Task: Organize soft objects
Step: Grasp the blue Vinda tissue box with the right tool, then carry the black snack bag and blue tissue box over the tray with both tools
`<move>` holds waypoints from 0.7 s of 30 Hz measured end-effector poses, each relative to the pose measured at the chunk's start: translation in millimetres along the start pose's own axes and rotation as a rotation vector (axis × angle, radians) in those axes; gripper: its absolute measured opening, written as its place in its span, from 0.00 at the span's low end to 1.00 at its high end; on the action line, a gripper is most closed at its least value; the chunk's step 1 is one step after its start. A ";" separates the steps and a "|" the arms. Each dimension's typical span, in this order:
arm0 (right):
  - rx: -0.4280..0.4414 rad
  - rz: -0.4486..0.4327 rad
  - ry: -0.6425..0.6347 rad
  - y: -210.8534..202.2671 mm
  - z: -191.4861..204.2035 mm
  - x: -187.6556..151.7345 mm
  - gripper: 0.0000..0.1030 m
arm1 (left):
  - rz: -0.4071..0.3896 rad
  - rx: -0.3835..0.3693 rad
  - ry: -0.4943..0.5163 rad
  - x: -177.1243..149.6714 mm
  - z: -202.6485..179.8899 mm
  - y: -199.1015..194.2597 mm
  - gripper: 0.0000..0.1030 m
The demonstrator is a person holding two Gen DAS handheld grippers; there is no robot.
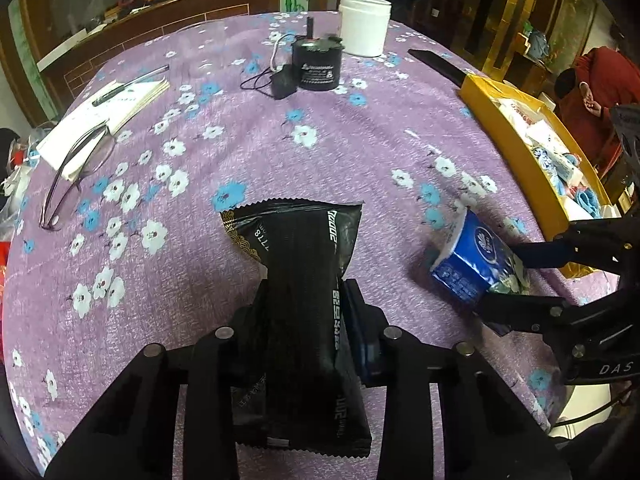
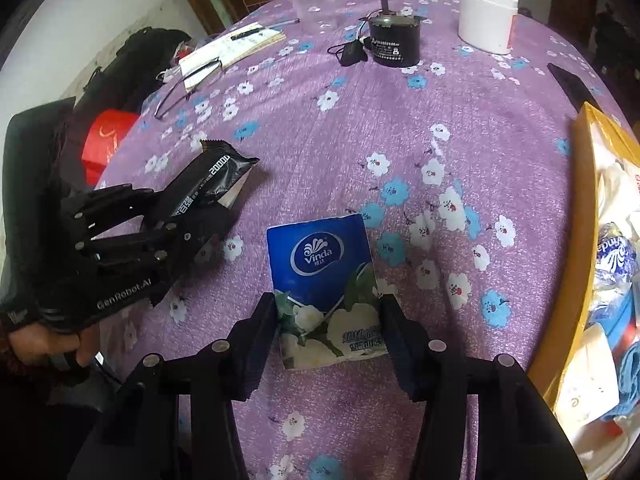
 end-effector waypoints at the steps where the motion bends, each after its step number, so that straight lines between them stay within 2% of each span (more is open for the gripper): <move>1: 0.000 -0.005 0.003 -1.5 -1.2 0.3 0.52 | -0.005 0.003 0.006 0.7 -1.9 -0.9 0.30; 21: 0.001 -0.075 0.046 -36.2 -30.0 6.5 0.52 | -0.078 0.056 0.119 23.0 -45.1 -16.7 0.30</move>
Point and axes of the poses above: each gripper's, at about its wrist camera, not at the fingertips, and y roughly the way its jaws point, z to its left, x to its top, the point moved 5 cm from there along y, roughly the way its jaws point, and after that the axes turned 4 degrees about -z, right-handed, at the moved point
